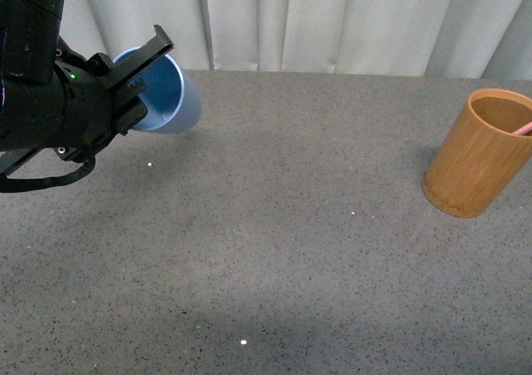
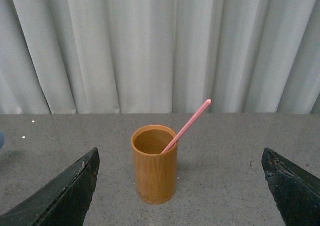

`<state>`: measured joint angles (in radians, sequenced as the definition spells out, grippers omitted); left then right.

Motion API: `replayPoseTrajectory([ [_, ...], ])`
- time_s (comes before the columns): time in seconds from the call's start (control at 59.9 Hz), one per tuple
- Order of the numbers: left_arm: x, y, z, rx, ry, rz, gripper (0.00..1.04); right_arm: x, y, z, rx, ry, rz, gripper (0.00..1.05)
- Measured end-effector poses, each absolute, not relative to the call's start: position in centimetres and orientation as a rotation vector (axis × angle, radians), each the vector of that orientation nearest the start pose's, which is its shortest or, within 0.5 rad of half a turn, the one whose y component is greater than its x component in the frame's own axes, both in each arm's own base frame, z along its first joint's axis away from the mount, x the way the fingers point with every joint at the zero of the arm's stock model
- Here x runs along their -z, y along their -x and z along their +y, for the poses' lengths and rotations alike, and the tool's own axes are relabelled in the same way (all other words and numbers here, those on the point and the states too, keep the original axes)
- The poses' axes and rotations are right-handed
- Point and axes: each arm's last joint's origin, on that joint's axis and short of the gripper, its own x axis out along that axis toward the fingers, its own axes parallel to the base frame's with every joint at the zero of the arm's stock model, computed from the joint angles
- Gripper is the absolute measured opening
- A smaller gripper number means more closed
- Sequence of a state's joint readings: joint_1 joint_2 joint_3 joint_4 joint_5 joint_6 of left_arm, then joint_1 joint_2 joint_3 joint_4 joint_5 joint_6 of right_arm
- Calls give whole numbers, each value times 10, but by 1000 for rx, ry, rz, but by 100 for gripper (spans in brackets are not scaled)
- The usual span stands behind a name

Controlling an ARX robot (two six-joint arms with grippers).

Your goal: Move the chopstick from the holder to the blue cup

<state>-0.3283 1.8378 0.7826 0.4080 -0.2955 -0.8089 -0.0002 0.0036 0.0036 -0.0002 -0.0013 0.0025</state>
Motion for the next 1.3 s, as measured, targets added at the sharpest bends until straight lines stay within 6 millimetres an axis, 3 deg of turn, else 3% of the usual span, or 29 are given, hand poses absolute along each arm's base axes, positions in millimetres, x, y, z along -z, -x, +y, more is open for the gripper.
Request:
replayPoseTrajectory([
  [0.317, -131, -343, -140, -75, 457, 630, 4, -164, -98, 0, -1, -2, 0, 95],
  [0.601, -127, -353, -168, 1, 355, 698, 4, -164, -98, 0, -1, -2, 0, 95],
  [1.302, -105, -341, -196, 159, 144, 817, 4, -164, -98, 0, -1, -2, 0, 95],
])
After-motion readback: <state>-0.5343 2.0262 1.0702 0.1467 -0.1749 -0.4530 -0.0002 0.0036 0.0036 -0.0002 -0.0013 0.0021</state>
